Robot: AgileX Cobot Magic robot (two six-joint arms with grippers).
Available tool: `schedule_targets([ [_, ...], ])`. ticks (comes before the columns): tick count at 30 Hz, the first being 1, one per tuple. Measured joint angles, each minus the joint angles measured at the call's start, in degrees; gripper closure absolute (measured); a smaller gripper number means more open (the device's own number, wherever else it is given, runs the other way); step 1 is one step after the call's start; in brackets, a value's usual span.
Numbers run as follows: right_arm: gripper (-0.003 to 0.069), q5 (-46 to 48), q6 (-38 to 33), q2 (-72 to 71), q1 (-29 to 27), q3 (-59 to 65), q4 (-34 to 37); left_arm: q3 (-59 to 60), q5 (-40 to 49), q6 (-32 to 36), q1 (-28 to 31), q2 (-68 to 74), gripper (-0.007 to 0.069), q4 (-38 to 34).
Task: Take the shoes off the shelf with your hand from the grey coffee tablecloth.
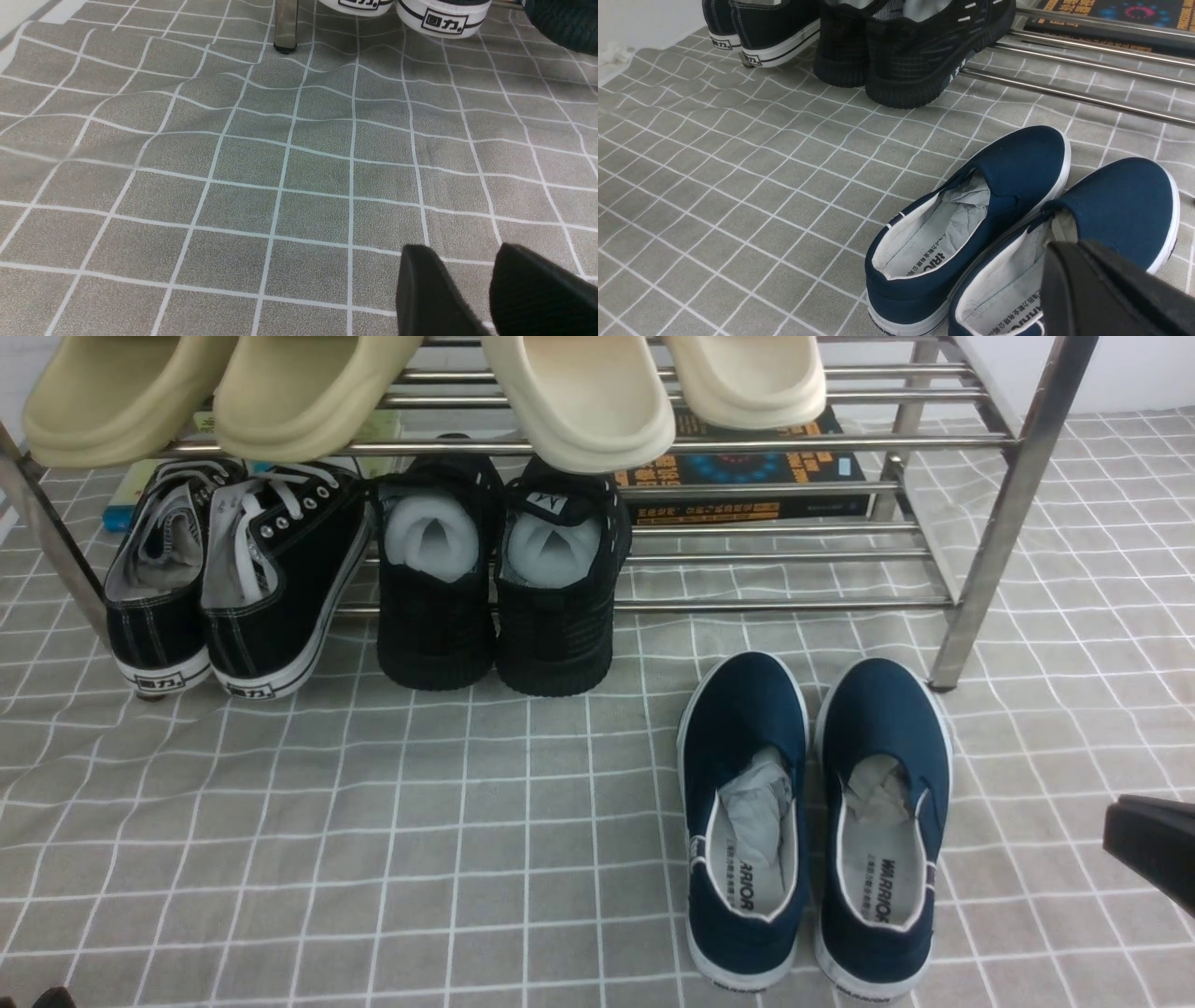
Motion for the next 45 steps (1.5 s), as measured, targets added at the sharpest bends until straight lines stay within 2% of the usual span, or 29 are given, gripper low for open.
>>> schedule_targets([
  [5, 0.0664, 0.0, -0.2, 0.0, 0.0, 0.08, 0.8, 0.0, 0.0, 0.0, 0.0, 0.0, 0.0385, 0.0],
  [9, 0.0661, -0.96, -5.08, -2.33, -2.33, 2.43, 2.45, 0.0, 0.0, 0.0, 0.0, 0.0, 0.0385, 0.0],
  [11, 0.0659, -1.76, -7.68, -4.88, -6.43, 5.68, 3.56, 0.0, 0.0, 0.0, 0.0, 0.0, 0.0385, 0.0],
  [12, 0.0659, -1.76, -7.68, -4.88, -6.43, 6.03, 3.68, 0.0, 0.0, 0.0, 0.0, 0.0, 0.0385, 0.0],
  [13, 0.0658, -1.76, -8.79, -7.33, -10.06, 9.07, 3.73, 0.0, 0.0, 0.0, 0.0, 0.0, 0.0385, 0.0],
  [20, 0.0655, -1.58, -10.24, -20.22, -24.18, 21.56, 3.92, 0.0, 0.0, 0.0, 0.0, 0.0, 0.0385, 0.0],
  [27, 0.0648, -0.16, -10.36, -29.76, -31.89, 26.88, 3.65, 0.0, 0.0, 0.0, 0.0, 0.0, 0.0385, 0.0],
  [35, 0.064, 2.85, -13.15, -30.31, -33.21, 26.48, 3.65, 0.0, 0.0, 0.0, 0.0, 0.0, 0.0385, 0.0],
  [45, 0.0627, 3.4, -13.27, -30.37, -33.21, 26.33, 3.25, 0.0, 0.0, 0.0, 0.0, 0.0, 0.0385, 0.0],
])
